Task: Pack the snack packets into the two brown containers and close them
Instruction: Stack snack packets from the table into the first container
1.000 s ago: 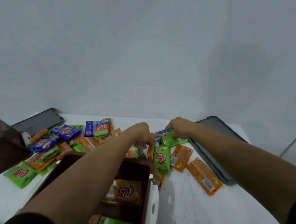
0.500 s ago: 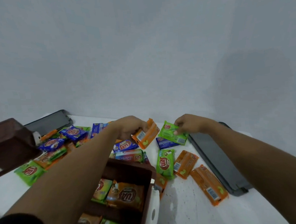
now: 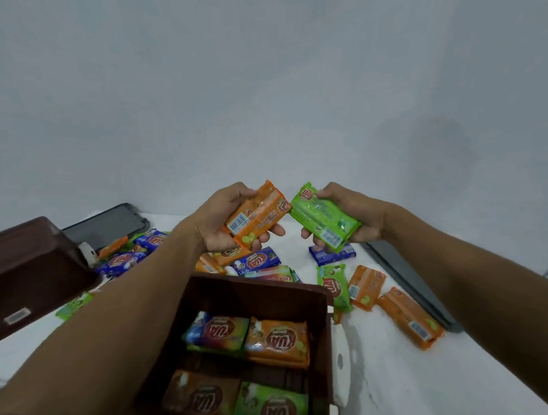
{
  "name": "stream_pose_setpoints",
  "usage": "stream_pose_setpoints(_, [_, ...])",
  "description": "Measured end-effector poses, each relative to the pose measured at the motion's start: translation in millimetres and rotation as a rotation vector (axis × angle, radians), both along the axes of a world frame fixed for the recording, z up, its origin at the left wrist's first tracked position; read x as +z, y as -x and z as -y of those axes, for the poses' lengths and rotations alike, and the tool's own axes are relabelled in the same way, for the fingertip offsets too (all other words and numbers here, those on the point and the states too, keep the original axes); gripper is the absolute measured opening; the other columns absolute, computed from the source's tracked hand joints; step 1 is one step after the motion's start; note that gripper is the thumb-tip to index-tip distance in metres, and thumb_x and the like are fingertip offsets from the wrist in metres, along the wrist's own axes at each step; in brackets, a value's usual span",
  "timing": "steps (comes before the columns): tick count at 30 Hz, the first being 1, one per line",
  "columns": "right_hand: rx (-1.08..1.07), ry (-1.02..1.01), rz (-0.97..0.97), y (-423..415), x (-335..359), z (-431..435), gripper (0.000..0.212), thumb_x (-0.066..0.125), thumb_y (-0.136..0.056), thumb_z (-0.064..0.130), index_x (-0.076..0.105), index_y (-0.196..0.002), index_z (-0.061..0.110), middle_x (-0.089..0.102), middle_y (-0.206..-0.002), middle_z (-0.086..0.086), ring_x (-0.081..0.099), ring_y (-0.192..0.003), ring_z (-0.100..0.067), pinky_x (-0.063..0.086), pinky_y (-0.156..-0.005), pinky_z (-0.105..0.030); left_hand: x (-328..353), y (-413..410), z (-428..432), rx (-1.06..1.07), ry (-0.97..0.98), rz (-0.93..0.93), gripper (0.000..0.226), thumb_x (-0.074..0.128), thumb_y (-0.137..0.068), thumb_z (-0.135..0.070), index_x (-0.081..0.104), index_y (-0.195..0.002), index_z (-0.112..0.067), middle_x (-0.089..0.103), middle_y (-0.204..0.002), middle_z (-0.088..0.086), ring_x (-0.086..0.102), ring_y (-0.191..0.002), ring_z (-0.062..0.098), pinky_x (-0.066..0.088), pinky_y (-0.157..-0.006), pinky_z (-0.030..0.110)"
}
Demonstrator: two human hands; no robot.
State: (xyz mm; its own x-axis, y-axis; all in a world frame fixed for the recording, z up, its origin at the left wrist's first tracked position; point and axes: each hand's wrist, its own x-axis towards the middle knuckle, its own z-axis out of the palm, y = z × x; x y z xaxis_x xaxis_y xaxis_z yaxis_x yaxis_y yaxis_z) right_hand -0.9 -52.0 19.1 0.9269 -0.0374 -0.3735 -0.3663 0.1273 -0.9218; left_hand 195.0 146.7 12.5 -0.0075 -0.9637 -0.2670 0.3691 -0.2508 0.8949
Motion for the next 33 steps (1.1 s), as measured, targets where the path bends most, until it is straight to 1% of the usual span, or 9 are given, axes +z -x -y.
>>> stream_pose_setpoints(2, [0.046,0.068,-0.001,1,4,-23,0.054,0.035,-0.101,0.046,0.056,-0.132,0.007,0.066,-0.104,-0.022,0.061,-0.072,-0.031,0.053,-0.061,-0.034,0,-13,-23,-0.095,-0.022,0.02,0.06,0.049,-0.095,-0.039,0.048,-0.139,0.002,0.06,-0.117,0.033,0.062,-0.08,0.035,0.054,-0.07,0.039])
stream_pose_setpoints(4, [0.089,0.188,-0.006,3,5,-46,0.045,0.043,-0.101,0.041,0.055,-0.129,0.008,0.066,-0.112,-0.023,0.064,-0.078,-0.031,0.054,-0.059,-0.031,0,-23,-45,-0.192,-0.039,0.102,0.062,0.065,-0.089,-0.036,0.047,-0.137,-0.001,0.06,-0.118,0.031,0.065,-0.084,0.035,0.057,-0.071,0.04])
stream_pose_setpoints(6, [0.138,0.307,-0.042,6,5,-72,0.037,0.06,-0.094,0.033,0.051,-0.122,0.011,0.067,-0.116,-0.021,0.066,-0.088,-0.03,0.055,-0.066,-0.033,2,-29,-69,-0.275,-0.084,0.31,0.061,0.077,-0.08,-0.026,0.049,-0.131,-0.007,0.061,-0.118,0.029,0.066,-0.088,0.035,0.059,-0.073,0.04])
stream_pose_setpoints(9, [0.289,0.64,-0.129,11,0,-116,0.053,0.082,-0.082,0.027,0.048,-0.122,0.018,0.069,-0.113,-0.014,0.066,-0.088,-0.016,0.051,-0.078,-0.041,2,-23,-94,-0.427,-0.184,0.657,0.061,0.077,-0.078,-0.013,0.056,-0.135,-0.012,0.065,-0.113,0.016,0.067,-0.093,0.026,0.058,-0.08,0.04])
stream_pose_setpoints(12, [0.379,0.945,-0.242,10,-14,-168,0.075,0.09,-0.07,0.037,0.046,-0.129,0.029,0.064,-0.11,0.003,0.065,-0.092,-0.012,0.057,-0.085,-0.041,-2,-5,-111,-0.64,-0.194,1.067,0.059,0.085,-0.074,-0.025,0.065,-0.129,-0.025,0.071,-0.106,-0.004,0.067,-0.091,0.007,0.051,-0.085,0.031])
stream_pose_setpoints(15, [0.46,1.176,-0.29,9,-32,-201,0.084,0.088,-0.067,0.05,0.047,-0.137,0.031,0.057,-0.119,0.01,0.058,-0.104,-0.011,0.052,-0.091,-0.035,-15,12,-120,-0.783,-0.214,1.344,0.052,0.087,-0.074,-0.037,0.065,-0.122,-0.035,0.07,-0.109,-0.013,0.064,-0.1,0.008,0.052,-0.089,0.034])
stream_pose_setpoints(19, [0.472,1.191,-0.36,8,-49,-223,0.076,0.085,-0.074,0.043,0.05,-0.139,0.026,0.055,-0.119,0.008,0.055,-0.104,-0.014,0.047,-0.084,-0.028,-40,22,-131,-0.854,-0.231,1.382,0.052,0.09,-0.07,-0.037,0.06,-0.112,-0.037,0.067,-0.107,-0.009,0.064,-0.096,0.013,0.055,-0.083,0.036])
stream_pose_setpoints(21, [0.487,1.24,-0.375,7,-56,-228,0.073,0.082,-0.077,0.042,0.05,-0.14,0.025,0.057,-0.122,0.005,0.057,-0.105,-0.016,0.052,-0.087,-0.032,-47,26,-136,-0.867,-0.227,1.44,0.051,0.088,-0.072,-0.034,0.056,-0.111,-0.037,0.064,-0.105,-0.006,0.063,-0.094,0.016,0.054,-0.081,0.039])
stream_pose_setpoints(33, [0.582,1.32,-0.511,14,-80,-233,0.057,0.069,-0.092,0.03,0.047,-0.146,0.028,0.056,-0.133,-0.001,0.055,-0.115,-0.02,0.048,-0.1,-0.037,-72,51,-136,-0.905,-0.263,1.51,0.055,0.076,-0.087,-0.03,0.048,-0.134,-0.028,0.059,-0.12,0.005,0.06,-0.105,0.026,0.054,-0.086,0.042])
